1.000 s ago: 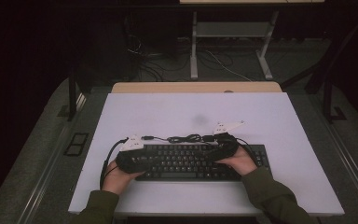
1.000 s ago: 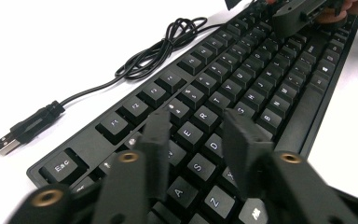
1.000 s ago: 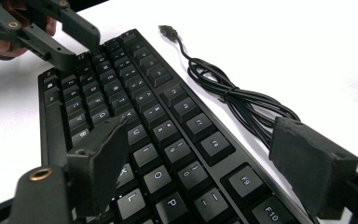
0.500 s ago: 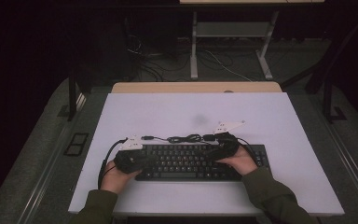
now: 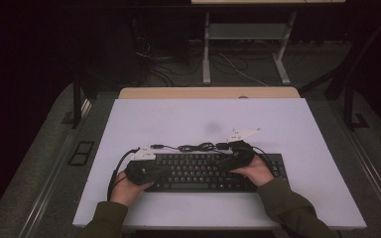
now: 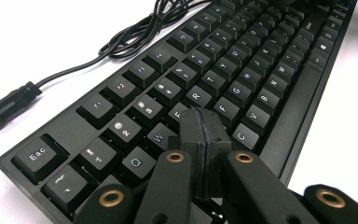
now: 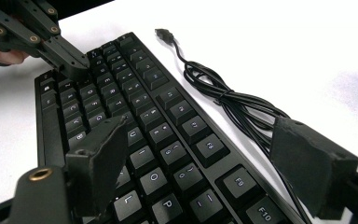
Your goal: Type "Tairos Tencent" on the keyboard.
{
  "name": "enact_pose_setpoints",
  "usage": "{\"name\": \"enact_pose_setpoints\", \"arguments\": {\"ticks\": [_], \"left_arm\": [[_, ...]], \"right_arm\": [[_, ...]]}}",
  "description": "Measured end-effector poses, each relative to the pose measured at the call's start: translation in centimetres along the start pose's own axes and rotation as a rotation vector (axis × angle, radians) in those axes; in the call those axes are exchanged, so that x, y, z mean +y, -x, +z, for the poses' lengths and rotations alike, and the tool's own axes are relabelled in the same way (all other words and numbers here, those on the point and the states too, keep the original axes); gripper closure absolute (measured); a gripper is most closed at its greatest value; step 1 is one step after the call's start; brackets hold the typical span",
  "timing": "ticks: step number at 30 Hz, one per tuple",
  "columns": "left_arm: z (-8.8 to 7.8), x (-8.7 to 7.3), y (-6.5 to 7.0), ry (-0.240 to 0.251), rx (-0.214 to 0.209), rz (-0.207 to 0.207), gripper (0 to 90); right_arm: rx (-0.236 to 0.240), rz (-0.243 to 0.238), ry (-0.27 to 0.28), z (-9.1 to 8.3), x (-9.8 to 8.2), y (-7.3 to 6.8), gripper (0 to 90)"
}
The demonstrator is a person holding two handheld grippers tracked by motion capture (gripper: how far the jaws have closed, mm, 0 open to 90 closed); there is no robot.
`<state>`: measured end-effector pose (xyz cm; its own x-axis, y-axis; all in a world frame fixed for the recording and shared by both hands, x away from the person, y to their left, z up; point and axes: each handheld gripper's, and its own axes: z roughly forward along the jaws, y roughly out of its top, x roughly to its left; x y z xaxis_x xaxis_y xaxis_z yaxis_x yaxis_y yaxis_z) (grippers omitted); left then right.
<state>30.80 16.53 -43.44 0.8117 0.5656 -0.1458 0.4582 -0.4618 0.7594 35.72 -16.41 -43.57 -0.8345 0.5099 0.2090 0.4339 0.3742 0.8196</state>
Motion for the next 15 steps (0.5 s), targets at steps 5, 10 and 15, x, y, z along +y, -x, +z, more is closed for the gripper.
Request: {"name": "enact_pose_setpoints", "arguments": {"ticks": [5,10,15], "left_arm": [[0.13,-0.05,-0.01,-0.002,0.0,-0.003,89.1],[0.17,-0.06,-0.01,-0.003,0.0,-0.001,89.1],[0.34,-0.16,-0.04,-0.013,-0.002,0.004,89.1]], "right_arm": [[-0.002,-0.001,-0.001,-0.01,0.0,0.03,19.2],[-0.002,-0.001,-0.002,0.01,0.01,0.01,19.2],[-0.003,-0.003,-0.004,0.03,0.0,0.02,19.2]]}}
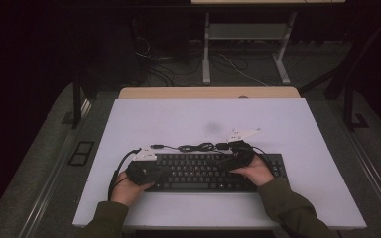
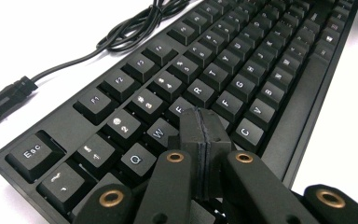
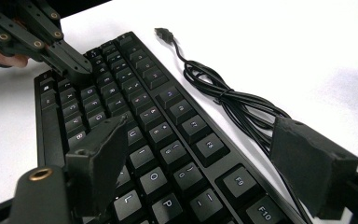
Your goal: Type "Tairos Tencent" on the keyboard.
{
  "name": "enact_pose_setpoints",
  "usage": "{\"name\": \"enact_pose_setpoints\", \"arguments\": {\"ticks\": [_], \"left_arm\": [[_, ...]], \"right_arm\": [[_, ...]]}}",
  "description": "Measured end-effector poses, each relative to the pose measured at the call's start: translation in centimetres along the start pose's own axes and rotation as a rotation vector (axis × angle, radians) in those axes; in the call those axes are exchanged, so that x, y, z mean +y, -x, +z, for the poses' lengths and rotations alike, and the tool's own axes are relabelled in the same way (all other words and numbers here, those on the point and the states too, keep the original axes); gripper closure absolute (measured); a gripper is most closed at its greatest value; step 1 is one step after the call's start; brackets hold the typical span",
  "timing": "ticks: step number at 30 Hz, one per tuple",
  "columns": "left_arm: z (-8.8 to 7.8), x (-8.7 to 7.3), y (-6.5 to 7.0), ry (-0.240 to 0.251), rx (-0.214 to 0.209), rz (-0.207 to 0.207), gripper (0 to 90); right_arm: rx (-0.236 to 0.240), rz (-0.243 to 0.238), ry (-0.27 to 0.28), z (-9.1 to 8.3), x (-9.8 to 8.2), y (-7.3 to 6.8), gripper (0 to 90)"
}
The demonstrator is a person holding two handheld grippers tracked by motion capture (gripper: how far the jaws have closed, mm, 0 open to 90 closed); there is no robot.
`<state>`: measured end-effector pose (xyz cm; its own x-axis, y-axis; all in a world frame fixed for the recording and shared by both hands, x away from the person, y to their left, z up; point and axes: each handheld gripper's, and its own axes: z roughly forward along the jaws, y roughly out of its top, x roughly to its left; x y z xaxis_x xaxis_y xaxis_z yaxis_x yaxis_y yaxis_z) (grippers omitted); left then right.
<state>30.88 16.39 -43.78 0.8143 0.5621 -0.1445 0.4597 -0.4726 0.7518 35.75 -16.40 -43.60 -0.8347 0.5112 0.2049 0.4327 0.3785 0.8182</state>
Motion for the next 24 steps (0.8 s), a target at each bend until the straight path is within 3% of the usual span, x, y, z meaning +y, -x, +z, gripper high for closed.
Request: {"name": "enact_pose_setpoints", "arguments": {"ticks": [24], "left_arm": [[-0.72,0.43,0.46,0.031,-0.003,0.006,89.1]], "right_arm": [[0.003,0.004,0.003,-0.04,0.07,-0.11,19.1]]}}
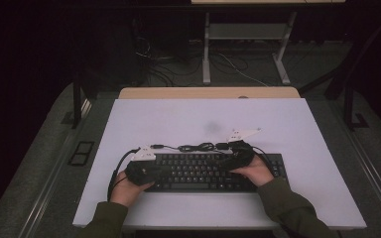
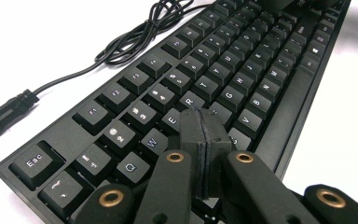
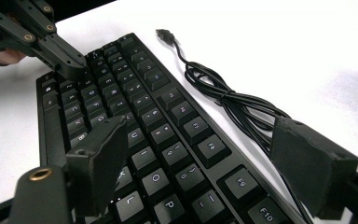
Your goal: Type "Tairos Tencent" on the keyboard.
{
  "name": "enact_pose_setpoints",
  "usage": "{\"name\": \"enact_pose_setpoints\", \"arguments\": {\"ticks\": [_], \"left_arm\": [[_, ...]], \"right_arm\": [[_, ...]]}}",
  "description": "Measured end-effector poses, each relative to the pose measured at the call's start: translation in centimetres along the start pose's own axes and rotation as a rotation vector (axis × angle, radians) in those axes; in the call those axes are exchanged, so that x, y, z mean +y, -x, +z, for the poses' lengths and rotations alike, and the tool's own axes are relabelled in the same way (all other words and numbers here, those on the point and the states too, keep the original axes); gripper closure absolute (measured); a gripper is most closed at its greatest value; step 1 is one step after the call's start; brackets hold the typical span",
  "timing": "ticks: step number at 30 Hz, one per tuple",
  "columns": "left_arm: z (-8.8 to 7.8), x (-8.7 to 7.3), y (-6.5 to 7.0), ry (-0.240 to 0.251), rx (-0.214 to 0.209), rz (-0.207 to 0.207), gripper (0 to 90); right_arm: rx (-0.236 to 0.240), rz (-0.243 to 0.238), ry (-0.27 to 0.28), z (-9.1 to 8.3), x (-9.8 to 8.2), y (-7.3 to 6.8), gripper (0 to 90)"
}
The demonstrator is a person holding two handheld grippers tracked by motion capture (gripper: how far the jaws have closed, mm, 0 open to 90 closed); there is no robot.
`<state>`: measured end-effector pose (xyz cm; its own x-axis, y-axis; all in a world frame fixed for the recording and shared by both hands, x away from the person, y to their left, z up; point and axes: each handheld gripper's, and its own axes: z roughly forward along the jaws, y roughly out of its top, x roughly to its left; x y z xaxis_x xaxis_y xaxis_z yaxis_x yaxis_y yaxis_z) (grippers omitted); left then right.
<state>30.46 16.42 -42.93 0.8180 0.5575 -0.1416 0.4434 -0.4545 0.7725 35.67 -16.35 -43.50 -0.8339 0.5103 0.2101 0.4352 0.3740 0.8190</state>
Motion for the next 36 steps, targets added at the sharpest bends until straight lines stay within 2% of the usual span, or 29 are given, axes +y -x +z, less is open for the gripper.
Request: {"name": "enact_pose_setpoints", "arguments": {"ticks": [7,14,29,36], "left_arm": [[-0.1,0.1,0.2,0.005,-0.017,0.008,89.0],[0.1,0.3,0.7,0.009,-0.06,0.017,89.1],[1.3,0.5,2.1,-0.019,-0.133,0.056,89.1],[1.9,0.5,2.6,-0.046,-0.156,0.081,89.1]], "right_arm": [[0.001,-0.003,0.005,-0.1,0.0,0.1,19.2],[0.0,0.002,0.004,-0.1,0.0,0.1,19.2],[0.001,0.004,0.002,0.0,-0.1,0.1,19.2],[0.0,0.006,0.002,0.0,-0.1,0.1,19.2]]}}
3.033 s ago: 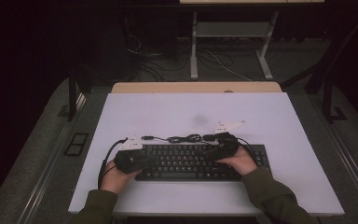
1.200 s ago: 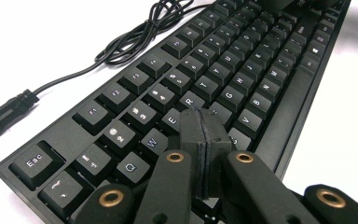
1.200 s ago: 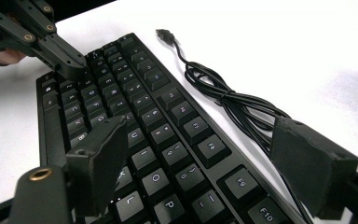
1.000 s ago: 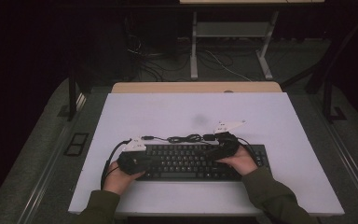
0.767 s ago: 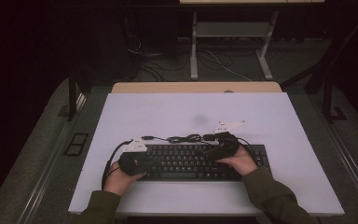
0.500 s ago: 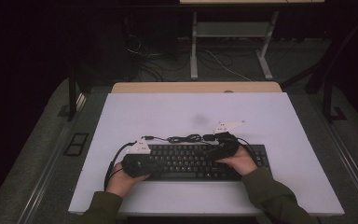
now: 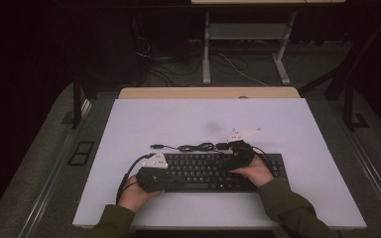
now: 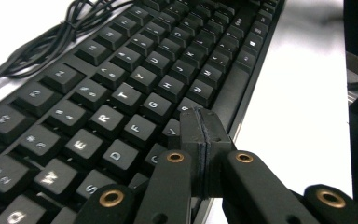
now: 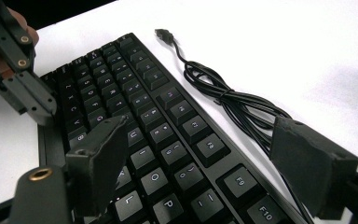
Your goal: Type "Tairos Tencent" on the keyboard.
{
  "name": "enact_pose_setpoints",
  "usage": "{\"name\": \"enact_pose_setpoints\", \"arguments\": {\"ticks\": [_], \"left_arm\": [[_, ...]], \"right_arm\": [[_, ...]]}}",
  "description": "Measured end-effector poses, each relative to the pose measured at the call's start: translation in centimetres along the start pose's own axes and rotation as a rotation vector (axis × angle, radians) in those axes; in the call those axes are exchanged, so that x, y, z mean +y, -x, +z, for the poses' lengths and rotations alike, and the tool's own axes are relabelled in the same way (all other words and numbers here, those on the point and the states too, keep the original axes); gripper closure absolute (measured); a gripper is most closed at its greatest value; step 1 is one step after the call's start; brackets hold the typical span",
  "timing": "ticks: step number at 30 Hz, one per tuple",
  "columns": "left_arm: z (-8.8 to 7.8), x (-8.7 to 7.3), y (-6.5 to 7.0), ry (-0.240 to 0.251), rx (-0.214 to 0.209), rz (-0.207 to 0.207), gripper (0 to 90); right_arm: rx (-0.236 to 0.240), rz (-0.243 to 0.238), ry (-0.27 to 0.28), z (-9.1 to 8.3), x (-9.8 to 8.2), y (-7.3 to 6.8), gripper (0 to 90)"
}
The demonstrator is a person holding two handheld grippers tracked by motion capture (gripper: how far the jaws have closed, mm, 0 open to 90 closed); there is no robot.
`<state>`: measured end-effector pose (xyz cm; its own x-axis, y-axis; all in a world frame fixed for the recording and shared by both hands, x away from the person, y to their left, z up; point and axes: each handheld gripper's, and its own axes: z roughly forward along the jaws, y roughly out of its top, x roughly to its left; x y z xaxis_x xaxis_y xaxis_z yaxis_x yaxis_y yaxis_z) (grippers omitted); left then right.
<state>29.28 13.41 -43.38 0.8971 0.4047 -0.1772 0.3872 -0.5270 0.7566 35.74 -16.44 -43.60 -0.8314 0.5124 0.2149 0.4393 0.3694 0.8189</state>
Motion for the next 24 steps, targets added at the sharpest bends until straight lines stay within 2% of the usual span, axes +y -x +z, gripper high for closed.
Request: {"name": "enact_pose_setpoints", "arguments": {"ticks": [9,22,24], "left_arm": [[0.37,-0.04,0.08,-0.017,-0.003,0.005,89.1],[0.46,-0.16,0.03,-0.016,-0.009,-0.007,89.1],[0.61,-0.23,0.01,-0.029,-0.009,0.0,89.2]], "right_arm": [[-0.001,-0.001,0.001,-0.06,0.03,0.0,19.2],[-0.002,-0.002,0.0,-0.01,0.0,0.0,19.2],[-0.002,-0.002,0.0,0.0,0.0,-0.01,19.2]]}}
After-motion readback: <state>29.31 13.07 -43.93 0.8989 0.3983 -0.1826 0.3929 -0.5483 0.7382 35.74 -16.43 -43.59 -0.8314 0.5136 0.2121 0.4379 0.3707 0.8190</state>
